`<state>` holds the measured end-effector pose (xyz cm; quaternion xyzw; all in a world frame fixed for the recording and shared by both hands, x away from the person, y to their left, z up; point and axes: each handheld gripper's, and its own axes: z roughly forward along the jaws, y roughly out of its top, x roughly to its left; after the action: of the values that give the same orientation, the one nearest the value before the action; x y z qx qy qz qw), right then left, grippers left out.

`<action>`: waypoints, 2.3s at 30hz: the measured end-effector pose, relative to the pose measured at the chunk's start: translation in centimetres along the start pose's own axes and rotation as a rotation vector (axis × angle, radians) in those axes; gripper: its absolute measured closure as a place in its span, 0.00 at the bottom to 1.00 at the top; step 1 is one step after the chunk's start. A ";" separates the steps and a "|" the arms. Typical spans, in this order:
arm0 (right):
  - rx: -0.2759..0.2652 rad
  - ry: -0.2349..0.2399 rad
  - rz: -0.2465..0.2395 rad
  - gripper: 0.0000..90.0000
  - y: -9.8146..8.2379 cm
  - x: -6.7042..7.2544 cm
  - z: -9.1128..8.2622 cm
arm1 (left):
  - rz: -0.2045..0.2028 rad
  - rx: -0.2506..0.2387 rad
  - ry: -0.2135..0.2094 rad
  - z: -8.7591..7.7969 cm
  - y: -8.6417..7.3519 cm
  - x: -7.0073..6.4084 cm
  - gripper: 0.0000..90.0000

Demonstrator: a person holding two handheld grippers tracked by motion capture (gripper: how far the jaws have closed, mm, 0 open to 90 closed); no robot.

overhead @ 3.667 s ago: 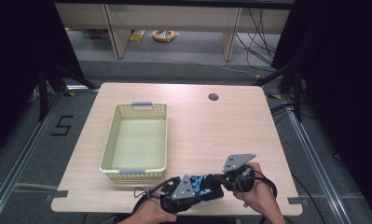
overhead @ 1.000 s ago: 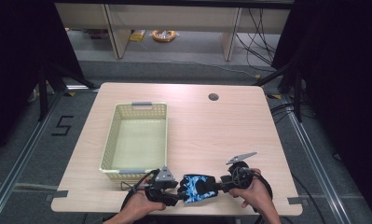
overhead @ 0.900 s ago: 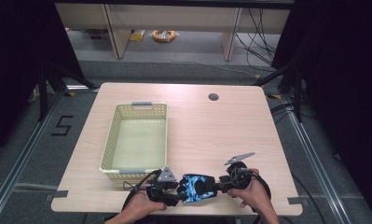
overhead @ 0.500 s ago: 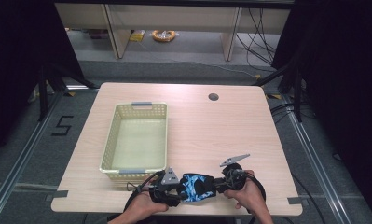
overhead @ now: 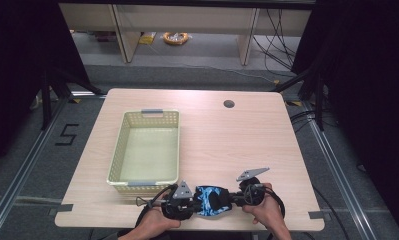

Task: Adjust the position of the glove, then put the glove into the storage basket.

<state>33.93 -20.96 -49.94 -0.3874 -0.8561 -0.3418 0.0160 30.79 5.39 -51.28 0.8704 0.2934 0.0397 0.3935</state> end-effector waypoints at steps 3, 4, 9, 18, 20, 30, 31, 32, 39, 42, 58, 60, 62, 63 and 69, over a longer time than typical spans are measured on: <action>-0.006 -0.003 -0.004 0.97 0.1 0.0 -0.3 | -0.007 -0.008 -0.002 0.0 0.0 0.0 0.91; -0.006 0.003 -0.003 0.97 0.1 0.0 -0.4 | -0.002 -0.007 -0.005 0.0 0.0 0.0 0.91; -0.033 0.007 -0.007 0.98 0.1 0.0 -0.7 | 0.001 -0.019 0.002 -0.3 0.2 0.2 0.91; -0.053 0.007 -0.030 0.98 0.6 0.7 -1.3 | -0.011 -0.061 -0.005 -1.2 0.3 -0.1 0.91; -0.061 0.006 -0.032 0.98 0.7 0.8 -1.6 | -0.003 -0.068 -0.004 -1.6 0.5 -0.1 0.91; -0.115 -0.008 -0.082 0.98 2.1 2.8 -3.5 | 0.020 -0.101 0.004 -4.2 1.5 0.2 0.91; -0.121 -0.006 -0.098 0.98 2.3 2.9 -3.7 | 0.014 -0.112 -0.003 -4.5 1.6 0.2 0.91; -0.128 -0.008 -0.097 0.98 2.5 3.1 -3.9 | 0.003 -0.112 -0.005 -4.8 1.8 0.2 0.91; -0.165 0.025 -0.078 0.98 3.8 4.2 -4.8 | 0.012 -0.135 0.002 -7.1 2.8 1.0 0.91; -0.187 0.022 -0.100 0.98 4.8 4.7 -5.0 | 0.011 -0.125 0.008 -8.2 3.3 1.6 0.91; -0.222 0.027 -0.159 0.98 11.9 6.6 -4.2 | -0.049 -0.158 0.047 -13.4 4.4 5.3 0.91; -0.204 0.023 -0.176 0.98 12.8 6.9 -3.7 | -0.062 -0.153 0.059 -13.9 4.2 5.9 0.91; -0.188 0.032 -0.172 0.98 13.5 7.2 -3.3 | -0.069 -0.148 0.068 -14.4 4.1 6.4 0.91; -0.182 0.033 -0.172 0.98 13.9 7.3 -3.0 | -0.071 -0.143 0.075 -14.7 3.9 6.9 0.91; -0.172 0.064 -0.164 0.98 16.2 8.1 -0.8 | -0.090 -0.134 0.108 -16.3 3.0 8.9 0.91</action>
<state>38.96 -8.60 -37.69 -0.3048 -0.8515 -0.4263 -0.0181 34.61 19.47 -39.38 0.8246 0.3497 0.0885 0.4358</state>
